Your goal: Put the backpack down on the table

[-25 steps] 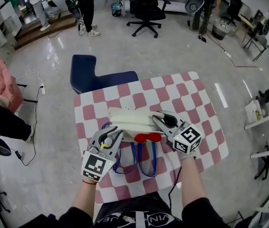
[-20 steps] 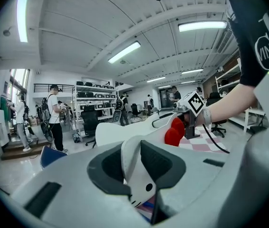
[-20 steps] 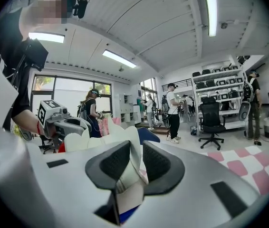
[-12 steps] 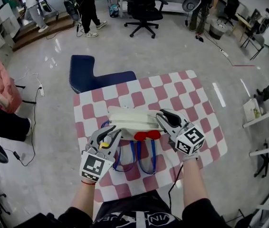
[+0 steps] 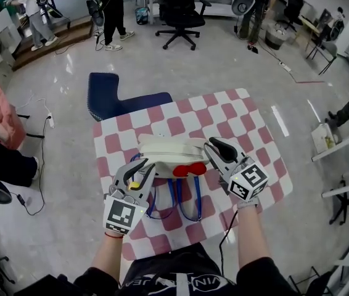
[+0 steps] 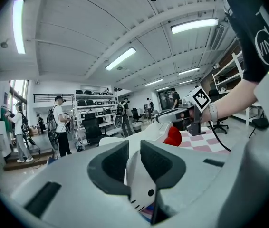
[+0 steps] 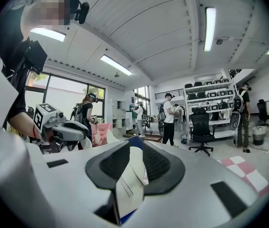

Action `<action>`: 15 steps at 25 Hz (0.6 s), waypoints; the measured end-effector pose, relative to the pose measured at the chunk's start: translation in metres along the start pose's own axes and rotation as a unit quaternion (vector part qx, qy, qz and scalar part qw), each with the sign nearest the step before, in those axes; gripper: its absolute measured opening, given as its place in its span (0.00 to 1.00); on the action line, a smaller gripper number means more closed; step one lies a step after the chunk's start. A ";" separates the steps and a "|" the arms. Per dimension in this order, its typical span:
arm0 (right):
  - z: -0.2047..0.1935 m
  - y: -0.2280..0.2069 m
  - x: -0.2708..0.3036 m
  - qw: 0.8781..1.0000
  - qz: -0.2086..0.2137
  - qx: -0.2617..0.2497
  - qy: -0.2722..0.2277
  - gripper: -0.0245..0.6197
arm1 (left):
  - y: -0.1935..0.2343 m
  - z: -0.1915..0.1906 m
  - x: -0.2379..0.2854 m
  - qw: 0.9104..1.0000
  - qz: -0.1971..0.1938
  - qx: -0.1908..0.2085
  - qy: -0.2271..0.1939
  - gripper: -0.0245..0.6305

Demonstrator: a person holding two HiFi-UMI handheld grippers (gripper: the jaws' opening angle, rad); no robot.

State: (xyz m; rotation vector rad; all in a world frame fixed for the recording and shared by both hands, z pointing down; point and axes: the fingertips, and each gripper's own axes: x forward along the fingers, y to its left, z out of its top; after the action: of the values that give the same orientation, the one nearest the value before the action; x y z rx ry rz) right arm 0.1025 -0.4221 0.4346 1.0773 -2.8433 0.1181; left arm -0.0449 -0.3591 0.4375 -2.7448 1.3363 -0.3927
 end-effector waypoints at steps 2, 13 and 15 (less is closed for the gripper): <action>0.005 0.006 -0.002 1.000 0.002 -0.004 -0.005 0.15 | -0.001 0.005 -0.003 1.000 0.002 -0.001 -0.008 0.13; 0.012 0.048 -0.003 1.000 0.014 -0.017 -0.004 0.15 | -0.024 0.019 -0.006 0.999 -0.025 0.010 -0.026 0.13; 0.013 0.055 -0.004 1.000 0.011 -0.019 -0.004 0.14 | -0.030 0.018 -0.006 0.999 -0.030 0.005 -0.026 0.13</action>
State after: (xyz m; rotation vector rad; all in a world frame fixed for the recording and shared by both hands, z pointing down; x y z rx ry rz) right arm 0.0681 -0.3797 0.4192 1.0426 -2.8521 0.0616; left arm -0.0212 -0.3366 0.4239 -2.7715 1.2389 -0.3283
